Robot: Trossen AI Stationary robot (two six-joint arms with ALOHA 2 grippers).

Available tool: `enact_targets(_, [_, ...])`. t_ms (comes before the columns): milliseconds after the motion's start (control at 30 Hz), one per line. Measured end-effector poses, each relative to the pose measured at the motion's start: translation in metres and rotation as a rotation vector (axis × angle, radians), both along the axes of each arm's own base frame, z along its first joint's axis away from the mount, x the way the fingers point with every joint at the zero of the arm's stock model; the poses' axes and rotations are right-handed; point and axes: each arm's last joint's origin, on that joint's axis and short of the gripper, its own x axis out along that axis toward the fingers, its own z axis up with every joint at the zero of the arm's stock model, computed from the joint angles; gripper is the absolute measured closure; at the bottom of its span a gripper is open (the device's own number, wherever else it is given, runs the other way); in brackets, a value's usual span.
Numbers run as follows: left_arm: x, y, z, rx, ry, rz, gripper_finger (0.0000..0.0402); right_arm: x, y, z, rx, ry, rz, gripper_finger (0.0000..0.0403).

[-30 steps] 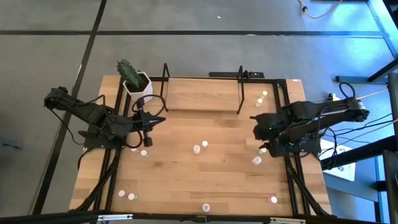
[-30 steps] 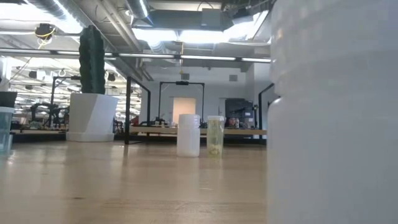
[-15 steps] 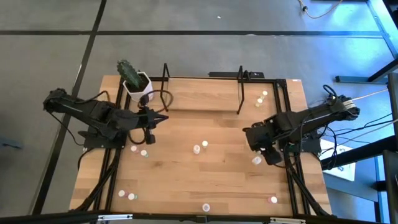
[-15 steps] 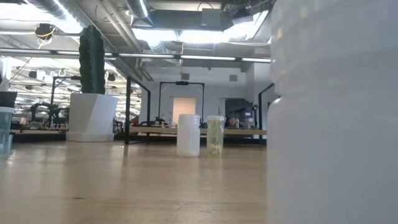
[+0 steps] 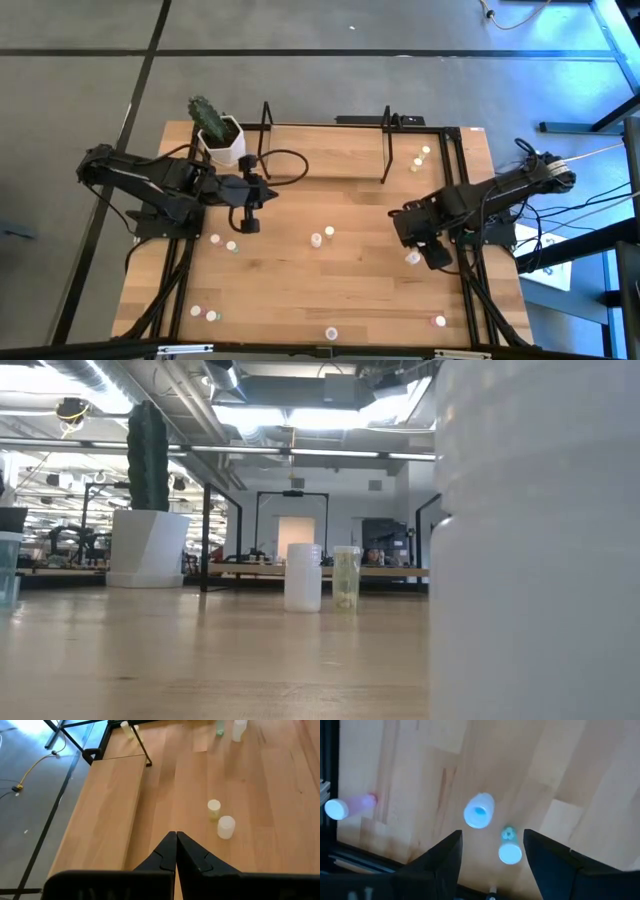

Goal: Pick and place medicine bottles onto shelf by color
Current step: Put the right white pill bottle on the shelf

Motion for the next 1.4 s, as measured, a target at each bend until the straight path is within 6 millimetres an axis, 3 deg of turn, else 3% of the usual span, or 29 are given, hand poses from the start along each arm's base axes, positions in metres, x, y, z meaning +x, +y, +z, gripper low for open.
enact_targets(233, [0.0002, -0.0028, -0.0007, -0.003, 0.033, -0.119, 0.0401, -0.0019, 0.0097, -0.0003, -0.017, -0.024, 0.062, 0.0190])
enact_targets(567, [0.0002, -0.0025, -0.0007, 0.012, 0.039, -0.138, 0.0401, -0.0013, 0.0103, -0.0001, -0.011, -0.023, 0.015, 0.0190])
enact_targets(867, [-0.0001, -0.0083, -0.0017, -0.088, 0.067, -0.323, 0.0401, -0.0009, 0.0102, 0.0000, -0.016, -0.030, 0.016, 0.0190])
enact_targets(1400, [-0.0020, -0.0080, -0.0037, -0.088, 0.096, -0.324, 0.0401, 0.0018, 0.0113, 0.0005, -0.004, -0.059, 0.016, 0.0190])
